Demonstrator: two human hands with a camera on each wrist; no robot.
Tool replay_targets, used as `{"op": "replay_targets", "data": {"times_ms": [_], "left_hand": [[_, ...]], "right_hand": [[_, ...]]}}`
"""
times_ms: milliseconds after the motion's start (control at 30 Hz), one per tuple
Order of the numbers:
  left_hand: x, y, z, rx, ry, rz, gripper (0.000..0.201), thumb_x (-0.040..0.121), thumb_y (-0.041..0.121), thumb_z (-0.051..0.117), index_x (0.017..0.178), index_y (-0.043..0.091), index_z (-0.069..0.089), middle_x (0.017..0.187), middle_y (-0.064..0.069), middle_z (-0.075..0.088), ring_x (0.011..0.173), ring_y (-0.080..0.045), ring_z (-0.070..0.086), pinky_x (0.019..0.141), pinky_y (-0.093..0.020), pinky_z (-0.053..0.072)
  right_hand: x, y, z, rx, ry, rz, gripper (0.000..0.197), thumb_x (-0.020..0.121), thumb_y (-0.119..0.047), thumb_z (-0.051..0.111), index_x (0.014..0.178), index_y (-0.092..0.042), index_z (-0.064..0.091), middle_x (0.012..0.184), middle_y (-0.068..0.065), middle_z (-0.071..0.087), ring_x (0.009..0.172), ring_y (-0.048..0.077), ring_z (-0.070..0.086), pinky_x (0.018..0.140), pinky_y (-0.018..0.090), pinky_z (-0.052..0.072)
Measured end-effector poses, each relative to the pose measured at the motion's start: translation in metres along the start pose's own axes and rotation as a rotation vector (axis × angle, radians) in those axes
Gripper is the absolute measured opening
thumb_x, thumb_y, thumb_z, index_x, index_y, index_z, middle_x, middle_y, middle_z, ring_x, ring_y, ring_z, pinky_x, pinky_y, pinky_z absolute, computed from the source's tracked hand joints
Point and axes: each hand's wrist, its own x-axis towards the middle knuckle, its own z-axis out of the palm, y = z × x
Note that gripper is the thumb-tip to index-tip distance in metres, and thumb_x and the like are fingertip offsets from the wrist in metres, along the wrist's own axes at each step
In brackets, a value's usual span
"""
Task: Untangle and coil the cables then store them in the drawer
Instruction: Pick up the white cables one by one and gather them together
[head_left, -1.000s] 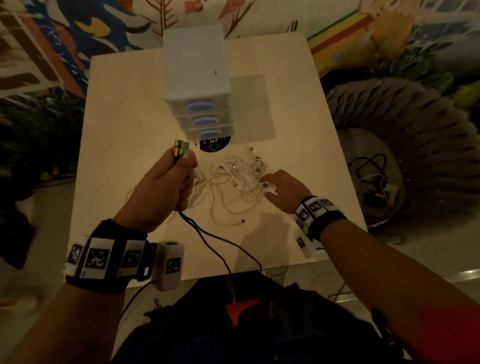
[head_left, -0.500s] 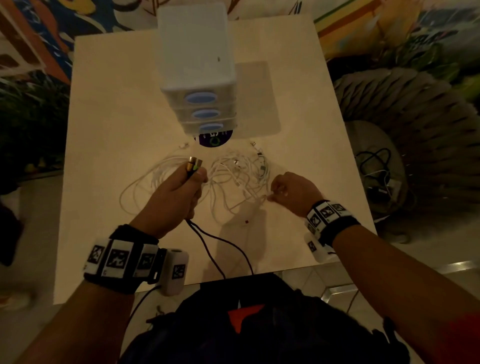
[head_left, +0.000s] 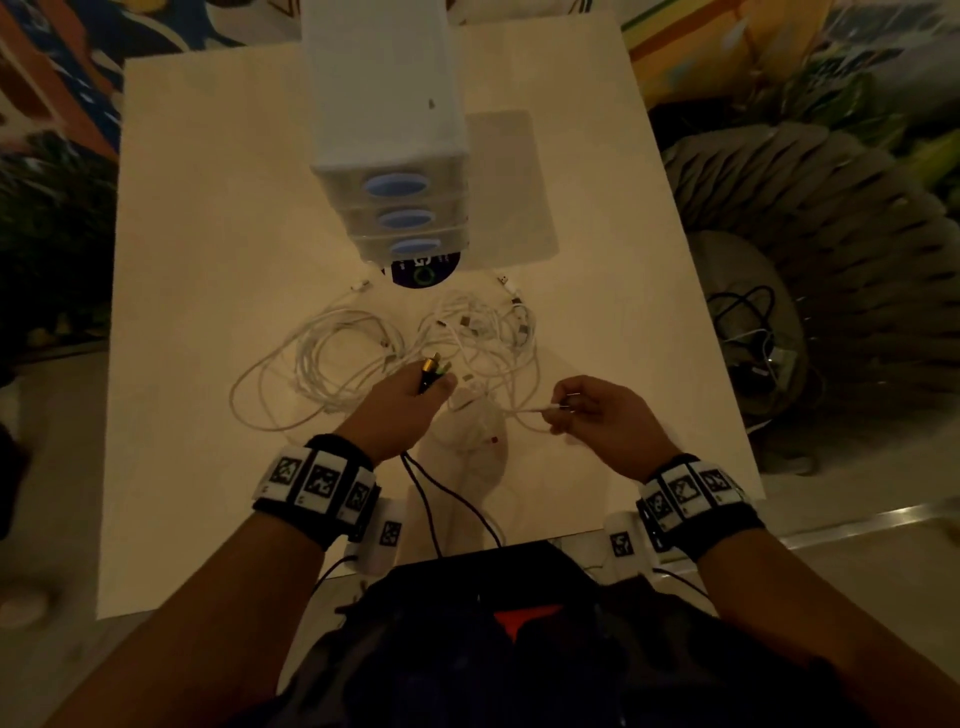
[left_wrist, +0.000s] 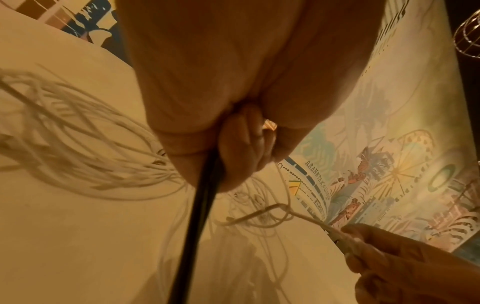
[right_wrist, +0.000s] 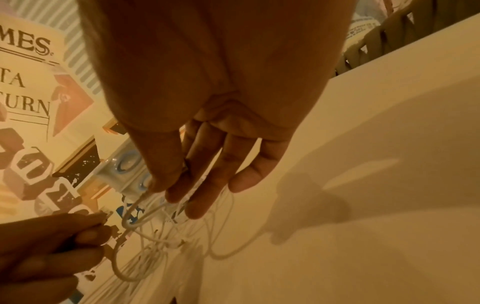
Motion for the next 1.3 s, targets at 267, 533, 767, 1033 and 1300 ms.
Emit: {"op": "replay_targets", "data": {"times_ms": [267,533,767,1033,1300], "left_hand": [[0.015,-0.004,0.008,-0.077,0.108,0.046,0.026,0.102,0.033,0.055,0.094,0.009,0.049,0.089,0.004,0.074,0.060,-0.015,0.049,0.064,-0.034,0.043],[0.019,0.002,0.020,0.060,0.260,0.322,0.021,0.098,0.031,0.058,0.085,0.030,0.042,0.087,0.004,0.065,0.075,-0.023,0.059,0.071,-0.040,0.050],[0.038,0.022,0.024,0.188,0.180,0.351,0.009,0.106,0.020,0.043,0.112,0.016,0.049,0.113,0.012,0.073,0.068,0.000,0.059,0.061,-0.023,0.042],[0.046,0.019,0.026,0.272,0.344,0.087,0.049,0.089,0.050,0.069,0.108,0.012,0.046,0.097,-0.002,0.060,0.088,-0.025,0.056,0.077,-0.036,0.046],[0.044,0.022,0.022,0.169,0.339,0.130,0.037,0.091,0.037,0.071,0.100,0.014,0.044,0.082,0.006,0.056,0.085,-0.026,0.061,0.071,-0.032,0.039]], "right_hand": [[-0.018,-0.006,-0.010,0.059,-0.067,0.010,0.015,0.091,-0.020,0.073,0.103,-0.017,0.065,0.091,0.007,0.078,0.086,0.022,0.075,0.075,0.049,0.057],[0.004,0.024,0.010,0.069,-0.043,0.149,0.012,0.098,-0.010,0.061,0.106,-0.010,0.069,0.091,0.005,0.079,0.083,0.024,0.076,0.081,0.041,0.061],[0.029,0.004,0.029,0.131,-0.143,0.187,0.001,0.105,-0.020,0.049,0.106,-0.020,0.049,0.106,0.005,0.077,0.082,0.022,0.074,0.054,0.022,0.046],[0.045,-0.010,0.042,0.167,-0.247,0.079,0.001,0.106,-0.022,0.047,0.106,-0.023,0.048,0.118,0.002,0.072,0.090,0.019,0.074,0.067,0.025,0.055],[0.041,-0.015,0.038,-0.004,-0.211,0.059,0.017,0.099,-0.032,0.061,0.112,-0.026,0.052,0.103,-0.004,0.076,0.082,0.015,0.076,0.076,0.035,0.059]]}}
